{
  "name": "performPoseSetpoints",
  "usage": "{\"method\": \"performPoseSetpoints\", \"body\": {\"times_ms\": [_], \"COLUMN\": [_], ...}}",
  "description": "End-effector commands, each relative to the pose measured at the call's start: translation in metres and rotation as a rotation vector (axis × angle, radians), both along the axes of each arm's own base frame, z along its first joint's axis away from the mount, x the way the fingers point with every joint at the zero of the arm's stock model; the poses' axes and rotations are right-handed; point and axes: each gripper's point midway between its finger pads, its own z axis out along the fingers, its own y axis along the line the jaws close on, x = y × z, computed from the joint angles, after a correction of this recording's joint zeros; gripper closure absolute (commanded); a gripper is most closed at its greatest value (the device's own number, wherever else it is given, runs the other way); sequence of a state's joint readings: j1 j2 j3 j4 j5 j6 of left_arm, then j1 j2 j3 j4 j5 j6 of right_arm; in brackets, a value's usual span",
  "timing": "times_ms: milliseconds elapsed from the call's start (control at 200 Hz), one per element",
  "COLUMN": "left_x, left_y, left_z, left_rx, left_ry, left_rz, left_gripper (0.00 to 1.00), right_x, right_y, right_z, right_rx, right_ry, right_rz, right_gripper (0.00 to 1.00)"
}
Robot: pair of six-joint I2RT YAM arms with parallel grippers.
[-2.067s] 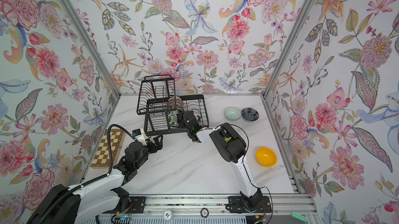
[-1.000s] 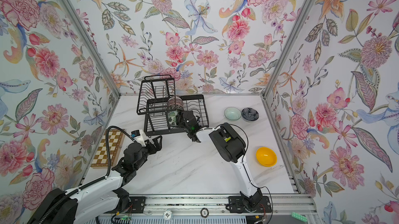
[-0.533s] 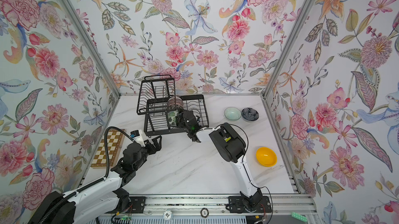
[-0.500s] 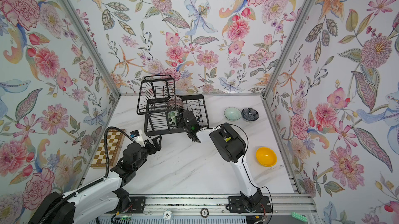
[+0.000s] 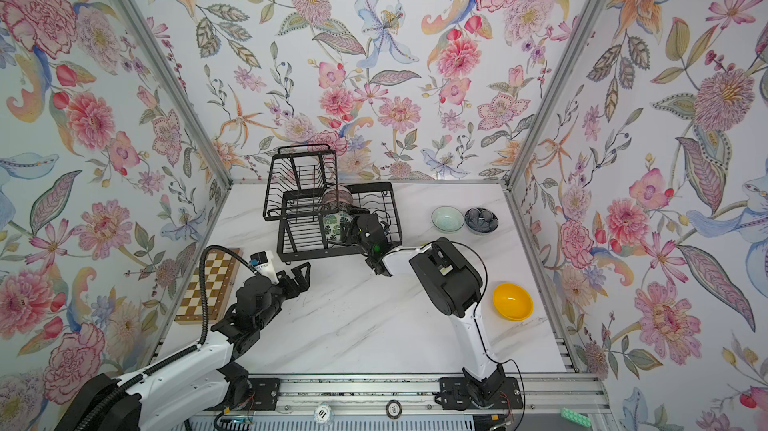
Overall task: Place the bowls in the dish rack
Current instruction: 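Push the leaf bowl with the right gripper against the patterned bowls in the rack, then open the right gripper and withdraw it from the rack toward the table bowls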
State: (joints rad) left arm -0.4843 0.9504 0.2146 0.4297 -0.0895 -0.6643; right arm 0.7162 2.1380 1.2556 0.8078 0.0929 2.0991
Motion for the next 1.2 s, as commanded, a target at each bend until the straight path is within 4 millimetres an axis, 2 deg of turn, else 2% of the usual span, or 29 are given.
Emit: {"method": "performPoseSetpoints", "body": {"times_ms": [0, 315, 400, 525, 576, 586, 621, 836, 871, 881, 896, 1096, 1191], "left_x": [0.000, 0.001, 0.002, 0.002, 0.002, 0.006, 0.007, 0.012, 0.013, 0.013, 0.013, 0.011, 0.012], "left_y": [0.006, 0.003, 0.001, -0.002, -0.002, -0.005, -0.008, -0.025, -0.029, -0.031, -0.033, -0.072, -0.090], "left_z": [-0.001, 0.000, 0.002, 0.003, 0.003, 0.013, 0.018, 0.036, 0.041, 0.043, 0.044, 0.070, 0.073], "left_rx": [0.000, -0.024, -0.032, -0.031, -0.025, -0.035, -0.034, -0.008, -0.005, -0.005, 0.000, 0.052, 0.050], "left_ry": [0.012, 0.023, 0.021, 0.020, 0.020, 0.000, -0.008, -0.052, -0.065, -0.067, -0.071, -0.146, -0.152], "left_rz": [0.030, 0.027, 0.025, 0.019, 0.017, 0.014, 0.007, -0.025, -0.036, -0.039, -0.045, -0.130, -0.170], "left_gripper": [0.01, 0.01, 0.01, 0.01, 0.01, 0.01, 0.01, 0.01, 0.01, 0.01, 0.01, 0.01, 0.01], "right_x": [-0.004, -0.021, -0.025, -0.030, -0.031, -0.031, -0.033, -0.041, -0.045, -0.042, -0.040, -0.050, -0.054], "right_y": [-0.009, -0.033, -0.048, -0.072, -0.082, -0.084, -0.090, -0.141, -0.144, -0.151, -0.161, -0.218, -0.244], "right_z": [0.029, 0.055, 0.062, 0.071, 0.075, 0.077, 0.082, 0.088, 0.089, 0.089, 0.090, 0.093, 0.094], "right_rx": [0.189, 0.161, 0.141, 0.065, 0.035, 0.031, 0.014, -0.188, -0.227, -0.234, -0.257, -0.540, -0.672], "right_ry": [0.052, 0.002, -0.016, -0.056, -0.070, -0.074, -0.090, -0.114, -0.121, -0.119, -0.124, -0.139, -0.145], "right_rz": [-0.035, -0.043, -0.058, -0.082, -0.090, -0.090, -0.093, -0.138, -0.127, -0.140, -0.152, -0.160, -0.128], "right_gripper": [0.24, 0.15, 0.13, 0.02, 0.01, 0.01, 0.02, 0.02, 0.02, 0.02, 0.01, 0.02, 0.01]}}
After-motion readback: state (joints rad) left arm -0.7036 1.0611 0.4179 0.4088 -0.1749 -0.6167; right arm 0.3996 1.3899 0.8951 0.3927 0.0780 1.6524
